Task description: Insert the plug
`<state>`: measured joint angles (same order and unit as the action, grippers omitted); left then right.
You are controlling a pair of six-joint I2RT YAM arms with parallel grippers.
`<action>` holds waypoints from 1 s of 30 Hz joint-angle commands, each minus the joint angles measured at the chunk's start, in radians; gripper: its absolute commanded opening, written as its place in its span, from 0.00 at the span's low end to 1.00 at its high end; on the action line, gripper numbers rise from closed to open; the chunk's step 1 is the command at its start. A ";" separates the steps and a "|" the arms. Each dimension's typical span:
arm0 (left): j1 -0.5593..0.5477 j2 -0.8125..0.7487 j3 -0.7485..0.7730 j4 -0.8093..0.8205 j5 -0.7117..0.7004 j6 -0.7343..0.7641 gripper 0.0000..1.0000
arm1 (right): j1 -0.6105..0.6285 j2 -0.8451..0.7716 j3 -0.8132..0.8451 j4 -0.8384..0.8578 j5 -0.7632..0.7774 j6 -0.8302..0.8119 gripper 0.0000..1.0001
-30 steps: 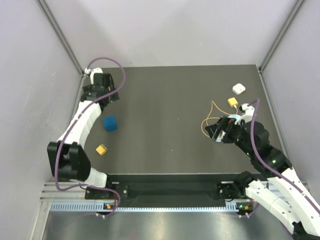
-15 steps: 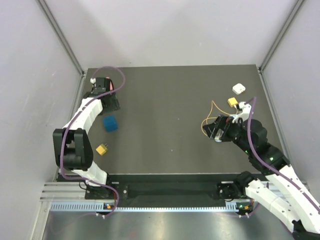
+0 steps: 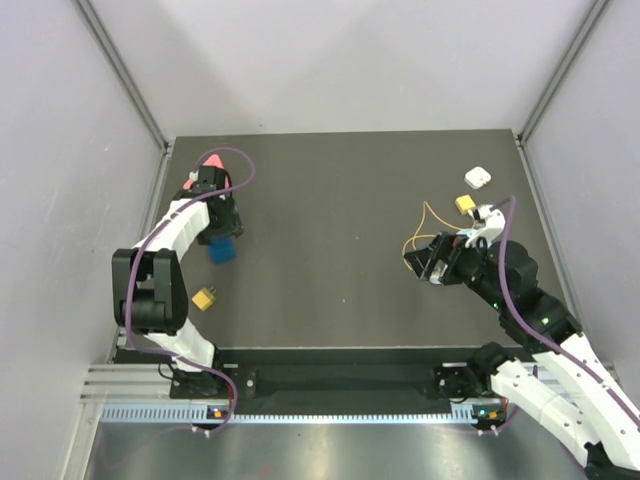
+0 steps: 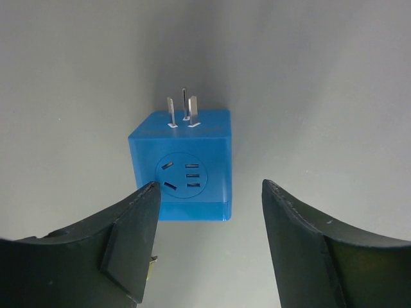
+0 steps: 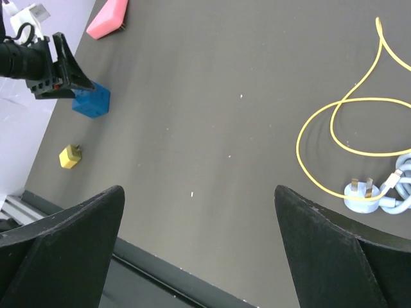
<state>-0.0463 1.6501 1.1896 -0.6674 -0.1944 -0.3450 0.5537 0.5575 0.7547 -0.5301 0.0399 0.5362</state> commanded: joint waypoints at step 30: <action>0.154 0.328 0.516 0.236 0.030 0.043 0.81 | -0.008 0.042 0.028 0.067 -0.031 -0.031 1.00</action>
<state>0.0570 1.9129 1.5887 -0.5289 -0.2142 -0.2874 0.5537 0.5835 0.7513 -0.5022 0.0116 0.5331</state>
